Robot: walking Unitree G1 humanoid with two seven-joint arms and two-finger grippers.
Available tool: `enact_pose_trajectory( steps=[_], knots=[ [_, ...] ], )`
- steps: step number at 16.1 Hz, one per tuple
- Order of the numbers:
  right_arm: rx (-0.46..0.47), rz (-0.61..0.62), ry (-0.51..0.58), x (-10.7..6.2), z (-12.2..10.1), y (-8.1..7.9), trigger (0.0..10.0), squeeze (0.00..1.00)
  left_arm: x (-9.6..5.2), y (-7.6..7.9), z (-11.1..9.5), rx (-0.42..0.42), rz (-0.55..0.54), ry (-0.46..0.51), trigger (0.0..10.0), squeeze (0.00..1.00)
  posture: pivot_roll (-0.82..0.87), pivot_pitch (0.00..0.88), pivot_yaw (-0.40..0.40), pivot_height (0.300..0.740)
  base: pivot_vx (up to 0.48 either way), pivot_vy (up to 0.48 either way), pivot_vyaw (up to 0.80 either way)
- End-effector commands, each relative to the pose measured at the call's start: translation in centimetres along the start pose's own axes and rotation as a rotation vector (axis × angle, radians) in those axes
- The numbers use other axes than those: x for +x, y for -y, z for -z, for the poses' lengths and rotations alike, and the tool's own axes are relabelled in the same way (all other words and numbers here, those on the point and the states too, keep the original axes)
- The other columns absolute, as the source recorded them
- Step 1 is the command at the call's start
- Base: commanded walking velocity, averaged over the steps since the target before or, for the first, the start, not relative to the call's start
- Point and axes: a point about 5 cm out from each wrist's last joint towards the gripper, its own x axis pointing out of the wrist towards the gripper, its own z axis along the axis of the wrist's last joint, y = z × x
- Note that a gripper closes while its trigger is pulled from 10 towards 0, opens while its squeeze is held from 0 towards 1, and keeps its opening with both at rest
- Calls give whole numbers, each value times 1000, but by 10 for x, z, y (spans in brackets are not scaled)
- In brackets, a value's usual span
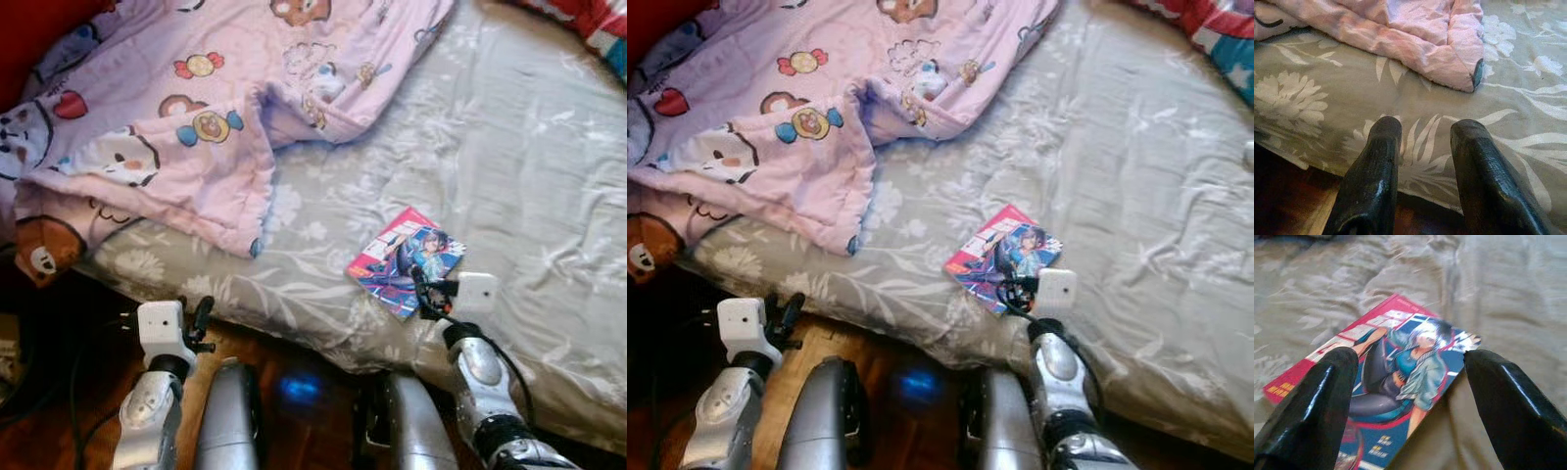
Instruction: Clean up the room
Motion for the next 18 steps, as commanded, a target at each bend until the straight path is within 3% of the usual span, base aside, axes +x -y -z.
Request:
enact_pose_trajectory(
  steps=[1, 5, 9, 13, 18],
  knots=[
    [-4, 34, -8, -9, 8, 9, 10000, 0, -5, -8, 10, 30, -15, -46, 10000, 0, 127, 237, -57, 629, 0, 0, 0],
    [-5, 62, -16, -20, 18, 12, 10000, 0, 4, -12, 3, 69, 5, -25, 10000, 0, 132, 118, -33, 629, 0, 0, 0],
    [15, 73, -22, -22, 22, 9, 10000, 0, 10, -20, -7, 133, 25, 5, 10000, 0, 132, 64, -9, 629, 0, 0, 0],
    [-9, 97, -54, -31, 29, 21, 10000, 0, 6, -25, 1, 130, -3, -17, 10000, 0, 125, 66, -24, 629, 0, 0, 0],
    [-7, 102, -88, -31, 32, 22, 10000, 0, 6, -16, 6, 109, 15, -23, 10000, 0, 126, 91, -27, 619, 0, 0, 0]
  ],
)
